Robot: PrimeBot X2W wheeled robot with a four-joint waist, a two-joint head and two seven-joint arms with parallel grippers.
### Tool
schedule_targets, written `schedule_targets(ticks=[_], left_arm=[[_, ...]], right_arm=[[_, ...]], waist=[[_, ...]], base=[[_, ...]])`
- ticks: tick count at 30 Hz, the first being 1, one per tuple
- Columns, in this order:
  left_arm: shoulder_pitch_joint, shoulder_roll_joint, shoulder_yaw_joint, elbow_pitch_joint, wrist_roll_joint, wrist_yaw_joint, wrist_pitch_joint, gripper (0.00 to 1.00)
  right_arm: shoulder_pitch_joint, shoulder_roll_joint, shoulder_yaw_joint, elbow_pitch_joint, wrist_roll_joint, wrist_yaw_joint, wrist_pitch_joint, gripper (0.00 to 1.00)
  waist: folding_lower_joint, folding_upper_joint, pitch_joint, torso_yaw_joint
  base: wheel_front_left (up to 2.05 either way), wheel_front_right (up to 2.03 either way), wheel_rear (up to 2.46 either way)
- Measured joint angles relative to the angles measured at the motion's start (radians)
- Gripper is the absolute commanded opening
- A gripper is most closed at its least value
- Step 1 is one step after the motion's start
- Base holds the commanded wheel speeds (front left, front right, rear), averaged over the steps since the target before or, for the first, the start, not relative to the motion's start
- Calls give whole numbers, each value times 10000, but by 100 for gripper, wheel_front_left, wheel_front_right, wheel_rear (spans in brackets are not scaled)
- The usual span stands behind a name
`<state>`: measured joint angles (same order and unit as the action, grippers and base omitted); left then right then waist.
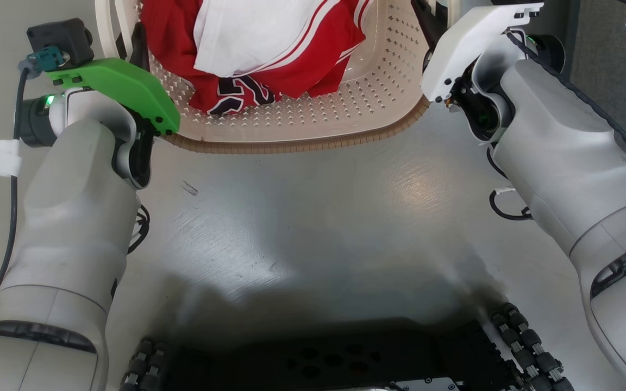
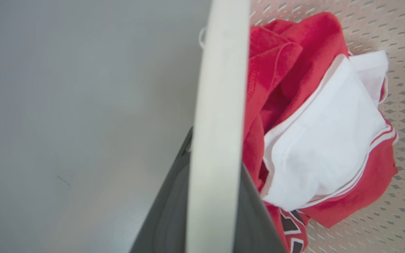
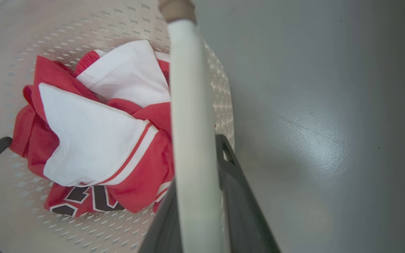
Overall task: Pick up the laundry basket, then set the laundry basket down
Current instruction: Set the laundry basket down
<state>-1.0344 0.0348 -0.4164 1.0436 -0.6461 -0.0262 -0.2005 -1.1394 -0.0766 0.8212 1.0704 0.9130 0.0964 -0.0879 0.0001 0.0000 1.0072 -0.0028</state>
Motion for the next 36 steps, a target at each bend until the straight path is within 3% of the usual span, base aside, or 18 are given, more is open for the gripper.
schedule_targets(ticks=[19,21,22,23,24,27,36], left_arm=[[-220,-113,-65,525,0,-4,-75,0],[-229,-121,-73,562,0,-6,-79,0],[-232,-127,-75,589,0,-12,-90,29],[-236,-132,-75,619,0,-13,-90,57],[-243,-136,-71,652,0,-13,-92,100],[-331,-113,-50,746,-6,-15,-117,100],[-437,-117,-54,899,-13,-105,-138,100]], right_arm=[[0,21,228,155,255,4,4,0],[-2,21,247,165,305,4,4,9],[-2,23,257,174,313,6,4,28],[-2,25,263,184,318,10,4,55],[-2,23,263,188,337,69,0,100],[-12,56,268,184,476,267,-44,100],[-51,109,378,196,560,267,-127,100]], waist=[[0,0,115,13],[0,0,116,12],[0,0,116,12],[0,0,116,11],[0,0,115,10],[-1,0,111,6],[-1,0,42,-3]], base=[[0,0,0],[0,0,0],[0,0,0],[0,0,0],[0,0,0],[0,0,0],[0,0,0]])
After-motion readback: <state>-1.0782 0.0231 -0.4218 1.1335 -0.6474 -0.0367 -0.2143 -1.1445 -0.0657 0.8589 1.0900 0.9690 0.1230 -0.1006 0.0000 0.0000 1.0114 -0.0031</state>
